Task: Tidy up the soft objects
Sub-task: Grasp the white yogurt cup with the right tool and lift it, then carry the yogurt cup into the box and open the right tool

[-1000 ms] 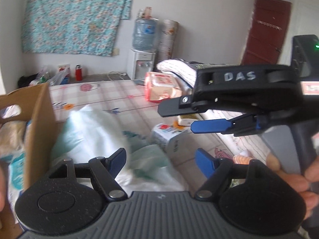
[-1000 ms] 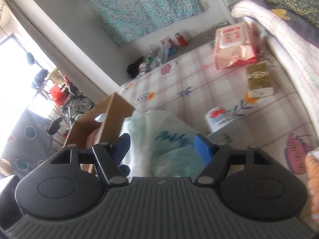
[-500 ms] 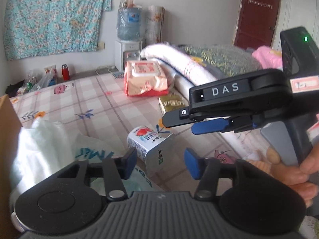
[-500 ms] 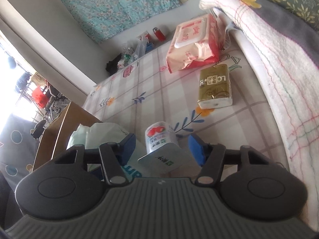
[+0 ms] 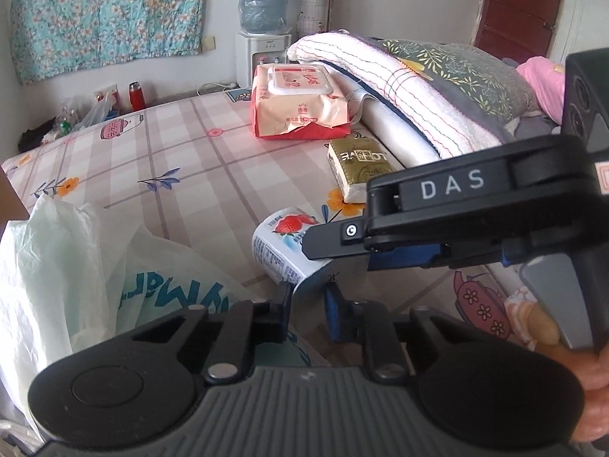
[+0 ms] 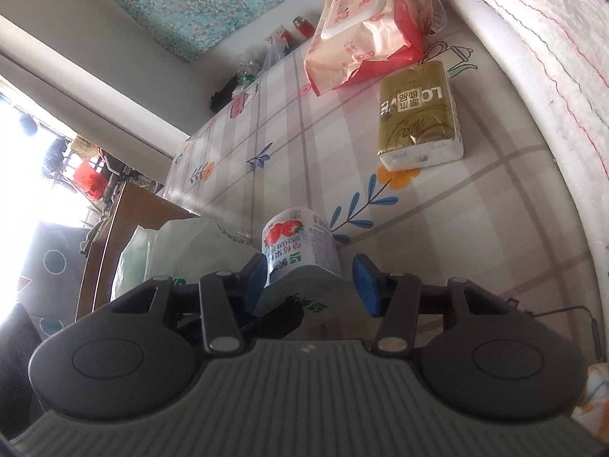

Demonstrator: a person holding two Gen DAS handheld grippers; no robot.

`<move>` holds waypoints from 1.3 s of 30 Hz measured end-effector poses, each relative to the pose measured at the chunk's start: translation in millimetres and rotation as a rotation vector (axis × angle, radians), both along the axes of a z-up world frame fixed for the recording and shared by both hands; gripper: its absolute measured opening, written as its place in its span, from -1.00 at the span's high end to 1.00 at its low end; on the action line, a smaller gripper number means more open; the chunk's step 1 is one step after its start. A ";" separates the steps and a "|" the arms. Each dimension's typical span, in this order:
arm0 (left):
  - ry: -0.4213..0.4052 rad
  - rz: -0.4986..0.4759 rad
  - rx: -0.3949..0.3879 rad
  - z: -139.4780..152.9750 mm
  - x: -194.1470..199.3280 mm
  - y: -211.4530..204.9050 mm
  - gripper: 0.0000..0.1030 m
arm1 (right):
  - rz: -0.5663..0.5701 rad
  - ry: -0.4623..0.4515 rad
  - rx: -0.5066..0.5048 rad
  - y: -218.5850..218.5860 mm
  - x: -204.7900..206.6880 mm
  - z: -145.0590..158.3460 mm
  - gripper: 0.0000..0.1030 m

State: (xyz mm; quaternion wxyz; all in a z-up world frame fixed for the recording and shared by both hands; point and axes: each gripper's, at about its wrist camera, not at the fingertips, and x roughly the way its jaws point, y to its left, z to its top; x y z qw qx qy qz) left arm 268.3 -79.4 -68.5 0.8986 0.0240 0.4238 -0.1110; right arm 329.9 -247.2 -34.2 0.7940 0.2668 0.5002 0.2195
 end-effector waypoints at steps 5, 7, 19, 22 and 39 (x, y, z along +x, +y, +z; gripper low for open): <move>0.020 0.012 -0.054 9.7 -1.7 3.0 0.64 | 0.003 0.005 -0.002 -3.9 -4.6 8.4 0.06; 0.031 0.016 -0.089 15.0 -2.4 3.8 0.64 | -0.002 0.009 0.001 -7.6 -7.8 14.8 0.06; 0.062 0.082 -0.261 24.0 7.3 15.8 0.54 | -0.071 0.079 0.119 -33.1 -9.8 16.9 0.08; 0.085 0.098 -0.271 20.9 13.8 18.7 0.40 | -0.085 0.107 0.160 -31.9 -5.9 10.4 0.13; 0.155 0.101 -0.280 22.2 2.3 25.0 0.29 | -0.101 0.123 0.154 -21.4 -18.6 3.6 0.27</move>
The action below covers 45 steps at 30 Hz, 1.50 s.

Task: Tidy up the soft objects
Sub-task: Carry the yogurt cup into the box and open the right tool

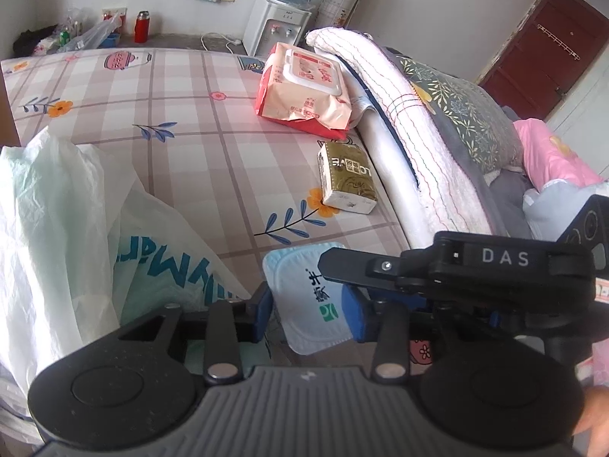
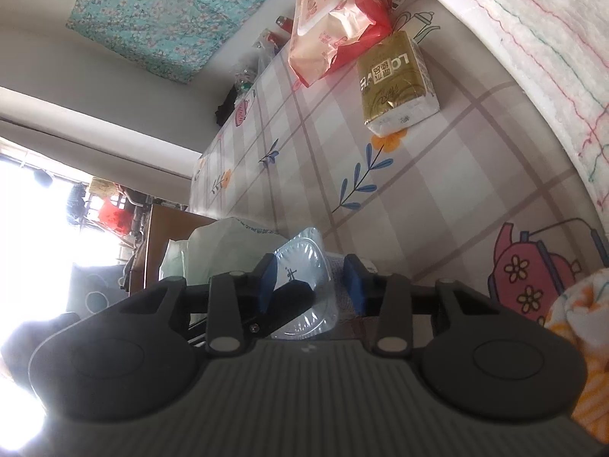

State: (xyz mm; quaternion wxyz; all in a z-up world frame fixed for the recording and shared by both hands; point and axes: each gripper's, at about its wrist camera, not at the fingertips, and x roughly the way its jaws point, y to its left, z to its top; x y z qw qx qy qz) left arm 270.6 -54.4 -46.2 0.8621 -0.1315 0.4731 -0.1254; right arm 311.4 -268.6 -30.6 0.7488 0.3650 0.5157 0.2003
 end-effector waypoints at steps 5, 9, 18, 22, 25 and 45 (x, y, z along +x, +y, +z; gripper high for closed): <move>-0.019 -0.007 -0.005 9.7 -7.8 -2.3 0.44 | -0.023 -0.007 -0.016 -3.7 -7.5 8.7 0.27; -0.056 -0.012 -0.027 23.3 -17.9 -1.1 0.44 | -0.031 -0.038 -0.022 -5.1 -15.6 25.3 0.27; -0.185 0.007 -0.055 73.5 -52.8 18.2 0.44 | 0.001 -0.151 -0.021 10.6 -38.5 84.4 0.26; -0.247 0.038 -0.050 95.0 -75.7 41.9 0.44 | 0.053 -0.202 -0.015 36.9 -48.7 111.9 0.25; -0.286 0.076 -0.041 109.5 -95.0 65.5 0.44 | 0.109 -0.233 -0.006 64.3 -56.1 129.3 0.24; -0.192 0.469 -0.053 107.5 -216.5 244.9 0.44 | 0.621 -0.203 -0.074 307.8 -114.5 150.4 0.15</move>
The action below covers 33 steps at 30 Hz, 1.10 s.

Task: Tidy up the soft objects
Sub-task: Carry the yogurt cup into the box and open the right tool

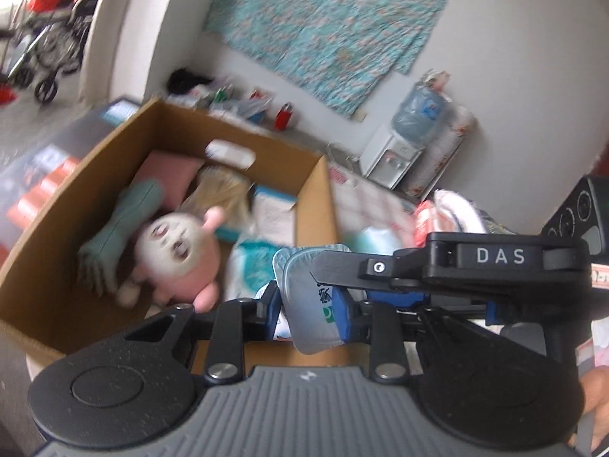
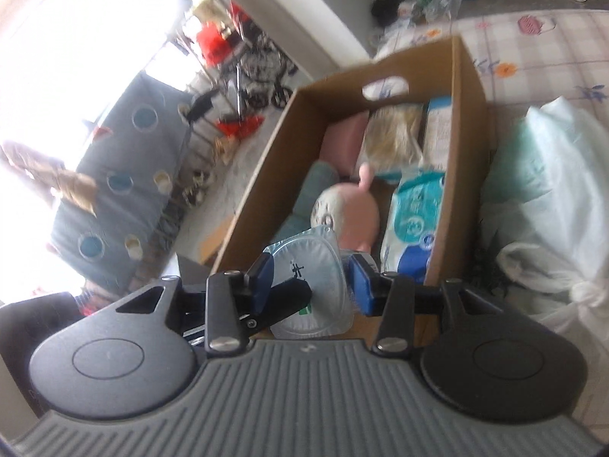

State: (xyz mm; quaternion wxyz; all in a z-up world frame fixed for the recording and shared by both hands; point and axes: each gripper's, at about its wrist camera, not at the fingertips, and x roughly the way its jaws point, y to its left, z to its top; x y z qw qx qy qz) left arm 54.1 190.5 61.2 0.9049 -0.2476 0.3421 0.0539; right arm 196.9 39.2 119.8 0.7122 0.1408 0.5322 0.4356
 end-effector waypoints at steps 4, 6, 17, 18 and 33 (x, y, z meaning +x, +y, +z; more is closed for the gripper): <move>0.058 0.010 -0.074 -21.6 -3.5 17.0 0.44 | 0.064 0.035 -0.108 27.9 -3.4 -12.1 0.14; 0.087 0.009 -0.116 -31.6 -4.1 24.6 0.44 | 0.099 0.043 -0.166 39.8 -3.2 -17.5 0.14; 0.250 -0.050 -0.243 -71.4 15.0 46.1 0.49 | 0.281 0.044 -0.453 88.2 4.2 -38.3 0.11; 0.261 -0.057 -0.245 -73.0 17.4 46.4 0.49 | 0.289 0.050 -0.470 91.1 5.3 -39.6 0.10; 0.309 -0.077 -0.292 -76.8 31.9 52.1 -0.08 | 0.324 0.081 -0.464 105.3 14.4 -48.4 -0.20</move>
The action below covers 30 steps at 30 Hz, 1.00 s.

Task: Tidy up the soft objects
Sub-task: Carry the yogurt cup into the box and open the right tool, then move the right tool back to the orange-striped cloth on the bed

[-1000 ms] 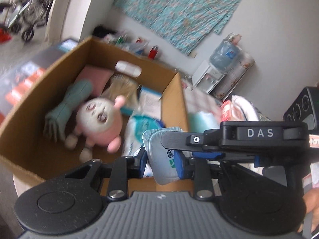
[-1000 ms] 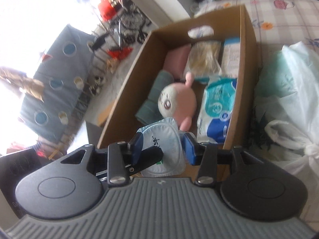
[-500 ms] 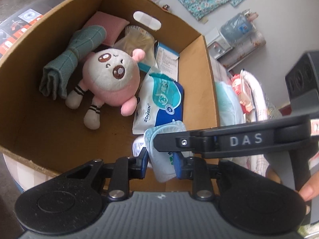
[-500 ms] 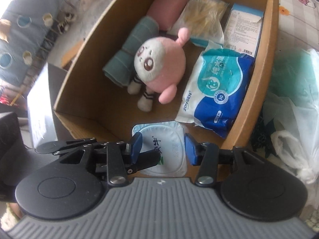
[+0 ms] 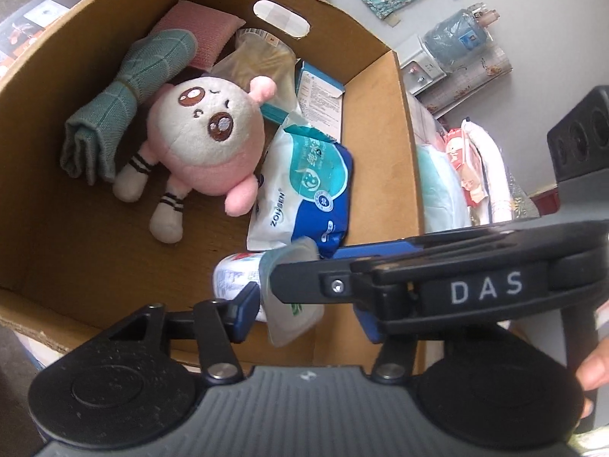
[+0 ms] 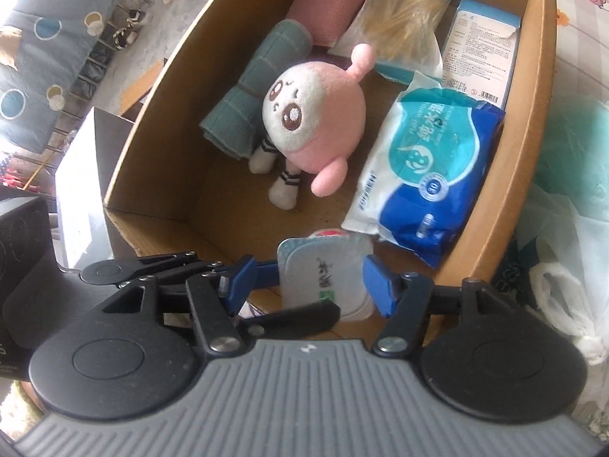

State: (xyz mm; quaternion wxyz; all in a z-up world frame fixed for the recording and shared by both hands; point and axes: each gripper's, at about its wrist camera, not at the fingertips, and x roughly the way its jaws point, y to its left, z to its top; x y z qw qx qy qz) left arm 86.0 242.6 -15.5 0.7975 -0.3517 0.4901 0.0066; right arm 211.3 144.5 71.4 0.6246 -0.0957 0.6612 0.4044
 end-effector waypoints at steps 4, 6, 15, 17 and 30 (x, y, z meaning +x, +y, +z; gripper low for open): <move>0.008 0.020 0.007 -1.7 1.7 2.6 -0.08 | -0.017 -0.009 0.035 -1.4 2.2 5.2 -0.22; 0.014 0.031 0.013 -3.9 2.4 4.3 -0.08 | -0.036 -0.016 0.071 -5.6 4.2 10.2 -0.22; 0.045 0.084 0.062 -13.4 12.5 13.1 -0.08 | -0.176 -0.116 0.290 -68.5 5.0 45.6 -0.22; 0.059 0.080 0.054 -18.3 16.7 12.4 -0.07 | -0.224 -0.114 0.339 -90.6 5.3 48.8 -0.22; 0.040 0.016 -0.028 -19.2 24.3 -3.5 -0.10 | -0.457 -0.078 0.387 -185.7 11.3 25.7 -0.24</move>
